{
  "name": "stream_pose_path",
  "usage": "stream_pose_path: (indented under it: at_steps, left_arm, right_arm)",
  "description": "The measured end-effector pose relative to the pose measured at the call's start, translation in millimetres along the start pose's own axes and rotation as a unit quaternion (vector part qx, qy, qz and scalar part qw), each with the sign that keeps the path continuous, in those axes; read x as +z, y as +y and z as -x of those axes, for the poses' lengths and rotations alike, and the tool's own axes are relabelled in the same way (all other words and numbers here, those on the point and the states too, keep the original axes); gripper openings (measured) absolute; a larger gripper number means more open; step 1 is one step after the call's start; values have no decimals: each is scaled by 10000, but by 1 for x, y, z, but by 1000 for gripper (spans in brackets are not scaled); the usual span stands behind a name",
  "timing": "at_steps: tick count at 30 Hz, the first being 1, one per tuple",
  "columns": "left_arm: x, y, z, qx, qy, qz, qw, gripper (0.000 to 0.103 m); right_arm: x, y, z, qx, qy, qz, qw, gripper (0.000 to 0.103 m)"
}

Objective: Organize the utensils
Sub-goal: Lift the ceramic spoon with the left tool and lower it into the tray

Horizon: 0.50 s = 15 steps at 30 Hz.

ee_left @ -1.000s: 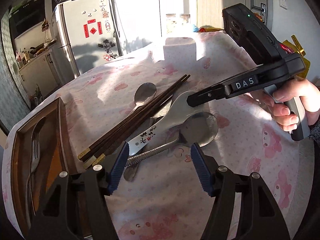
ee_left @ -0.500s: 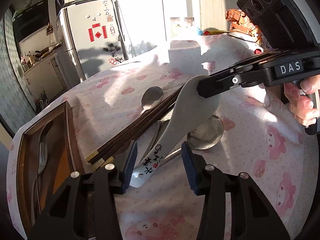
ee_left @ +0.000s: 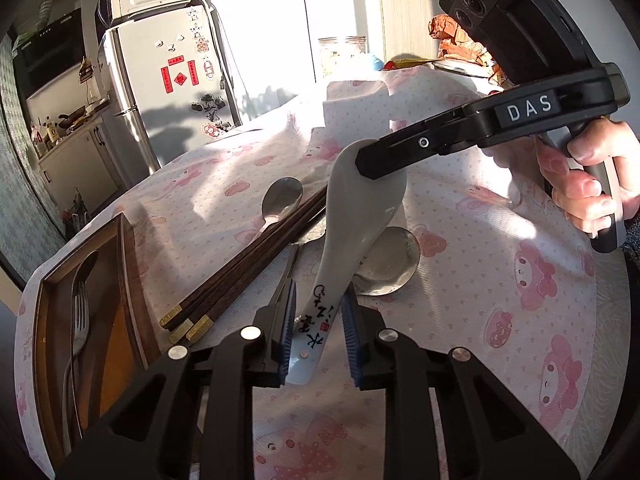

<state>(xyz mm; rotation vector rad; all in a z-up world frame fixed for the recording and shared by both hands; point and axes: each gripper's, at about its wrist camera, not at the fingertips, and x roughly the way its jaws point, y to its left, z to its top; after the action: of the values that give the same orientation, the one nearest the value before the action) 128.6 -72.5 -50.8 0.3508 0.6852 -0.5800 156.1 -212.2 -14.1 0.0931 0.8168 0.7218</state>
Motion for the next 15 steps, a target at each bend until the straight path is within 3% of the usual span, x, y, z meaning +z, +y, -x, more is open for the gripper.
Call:
stream_pose_path:
  at_steps: [7, 15]
  left_arm:
    - [3, 9, 19, -14, -171, 109, 9998, 21]
    - [-20, 84, 57, 564, -151, 633, 9963, 21]
  right_arm:
    - [23, 16, -5, 30, -64, 40, 10000, 6]
    - [79, 84, -70, 362, 152, 627, 9973, 6]
